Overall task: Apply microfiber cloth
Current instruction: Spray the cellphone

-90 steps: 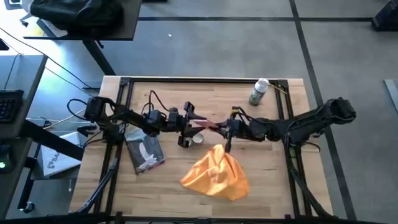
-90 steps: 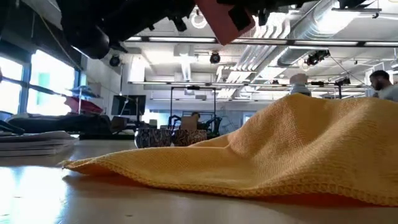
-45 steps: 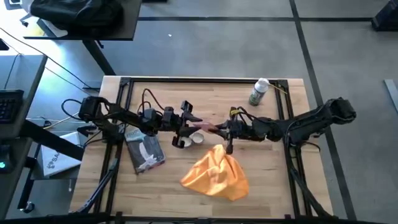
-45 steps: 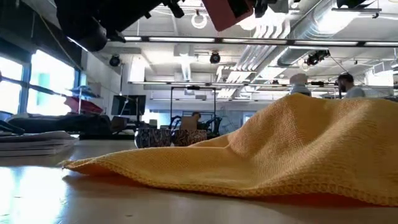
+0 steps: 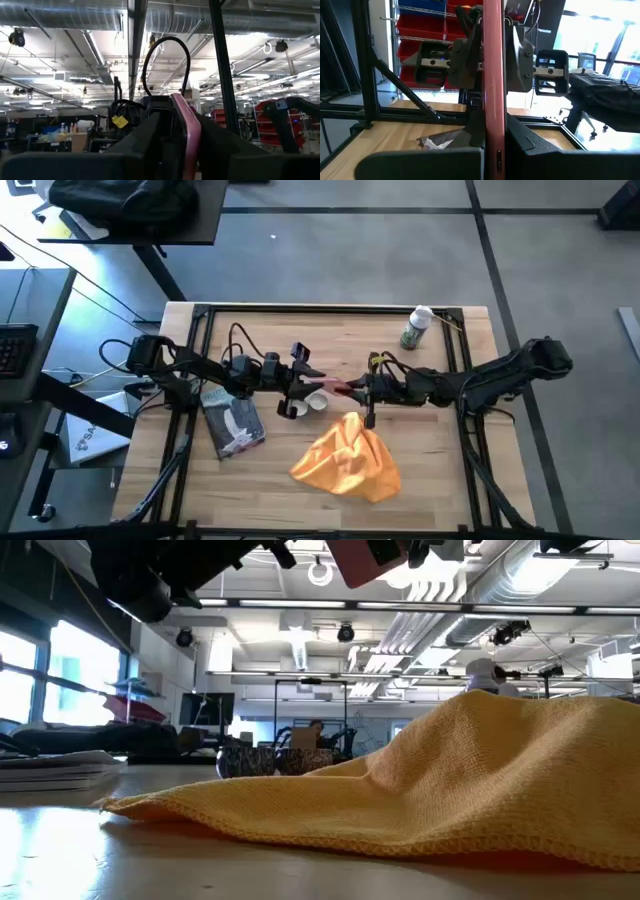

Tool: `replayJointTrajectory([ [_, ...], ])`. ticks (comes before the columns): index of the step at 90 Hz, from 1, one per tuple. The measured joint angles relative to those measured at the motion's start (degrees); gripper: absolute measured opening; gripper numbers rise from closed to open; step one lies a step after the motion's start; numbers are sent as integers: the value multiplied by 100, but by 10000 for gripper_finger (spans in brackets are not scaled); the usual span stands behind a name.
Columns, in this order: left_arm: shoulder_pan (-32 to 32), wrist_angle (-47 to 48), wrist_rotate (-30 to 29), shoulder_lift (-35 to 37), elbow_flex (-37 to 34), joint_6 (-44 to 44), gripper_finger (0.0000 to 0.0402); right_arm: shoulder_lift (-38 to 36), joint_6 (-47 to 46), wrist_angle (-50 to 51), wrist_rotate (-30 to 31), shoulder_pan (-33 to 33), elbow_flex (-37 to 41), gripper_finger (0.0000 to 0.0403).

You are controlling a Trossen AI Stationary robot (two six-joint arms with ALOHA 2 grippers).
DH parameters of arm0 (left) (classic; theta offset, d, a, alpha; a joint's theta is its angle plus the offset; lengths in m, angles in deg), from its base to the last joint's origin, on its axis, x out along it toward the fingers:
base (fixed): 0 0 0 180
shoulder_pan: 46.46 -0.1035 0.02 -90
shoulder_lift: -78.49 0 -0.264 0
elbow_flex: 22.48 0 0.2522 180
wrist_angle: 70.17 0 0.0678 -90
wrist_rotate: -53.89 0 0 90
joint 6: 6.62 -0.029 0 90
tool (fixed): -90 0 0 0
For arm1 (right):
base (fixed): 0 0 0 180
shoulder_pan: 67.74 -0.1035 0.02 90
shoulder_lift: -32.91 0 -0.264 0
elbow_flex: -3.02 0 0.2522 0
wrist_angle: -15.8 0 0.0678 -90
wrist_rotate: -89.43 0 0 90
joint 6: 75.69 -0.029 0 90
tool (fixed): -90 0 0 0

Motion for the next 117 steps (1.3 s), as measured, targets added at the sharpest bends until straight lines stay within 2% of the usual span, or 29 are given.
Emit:
replayJointTrajectory([
  [15,17,2,18,0,0,-126,14,0,-17,0,78,0,0,3],
  [45,18,36,-78,0,0,135,16,-4,-2,19,102,0,0,9],
  [66,-76,132,-58,0,-3,800,11,-14,20,50,69,-2,-2,72],
  [74,-123,127,-35,-4,-27,806,11,-64,-119,83,320,-4,-9,103],
  [84,-191,33,-55,10,-121,736,10,-362,-99,566,802,-7,-15,135],
  [95,-276,28,-236,151,-326,688,10,-869,-107,1740,1584,-22,-276,156],
  [101,-304,28,-271,280,-500,571,10,-1136,-103,2560,2305,-6,-566,160],
  [108,-334,178,-411,450,-700,419,9,-1318,-183,3826,3439,0,-882,162],
  [117,-375,305,-667,581,-899,329,9,-1420,-742,5538,4741,92,-1260,162],
])
